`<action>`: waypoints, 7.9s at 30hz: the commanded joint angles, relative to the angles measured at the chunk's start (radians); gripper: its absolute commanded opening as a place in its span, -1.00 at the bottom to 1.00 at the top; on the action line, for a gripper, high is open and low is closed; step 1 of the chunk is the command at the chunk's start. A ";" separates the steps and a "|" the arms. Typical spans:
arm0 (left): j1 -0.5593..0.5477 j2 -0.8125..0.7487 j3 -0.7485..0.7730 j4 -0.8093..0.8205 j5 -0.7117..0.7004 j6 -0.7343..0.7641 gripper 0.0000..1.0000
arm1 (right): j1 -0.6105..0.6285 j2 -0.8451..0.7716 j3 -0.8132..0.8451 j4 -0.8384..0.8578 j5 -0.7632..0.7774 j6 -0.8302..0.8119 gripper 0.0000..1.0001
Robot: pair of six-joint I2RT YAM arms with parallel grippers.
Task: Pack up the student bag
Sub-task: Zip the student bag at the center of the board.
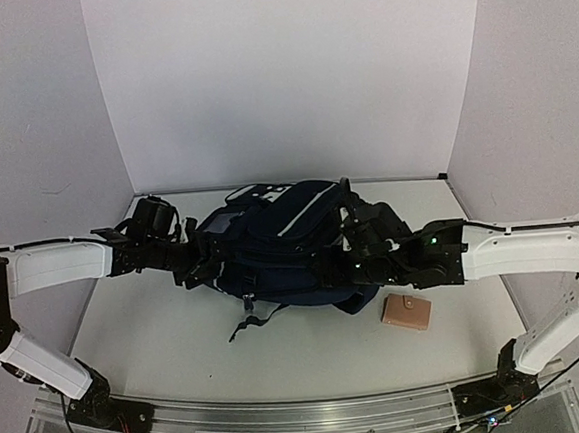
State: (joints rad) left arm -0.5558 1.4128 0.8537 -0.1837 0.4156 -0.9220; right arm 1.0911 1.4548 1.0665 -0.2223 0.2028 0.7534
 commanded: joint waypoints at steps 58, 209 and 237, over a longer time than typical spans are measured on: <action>-0.007 0.190 0.425 -0.015 -0.330 0.651 0.63 | -0.341 -0.033 -0.066 0.163 -0.342 -0.193 -1.00; 0.323 0.183 0.310 -0.182 0.373 0.784 -0.99 | -0.735 0.397 0.207 0.154 -0.798 -0.687 -1.00; 0.082 -0.077 0.222 -0.102 -0.231 0.012 0.52 | -0.472 0.248 -0.091 0.388 -0.629 -0.399 -1.00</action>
State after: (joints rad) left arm -0.3927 1.3475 1.1505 -0.3608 0.1957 -0.6766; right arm 0.6188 1.7103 0.9741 0.1850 -0.4966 0.3320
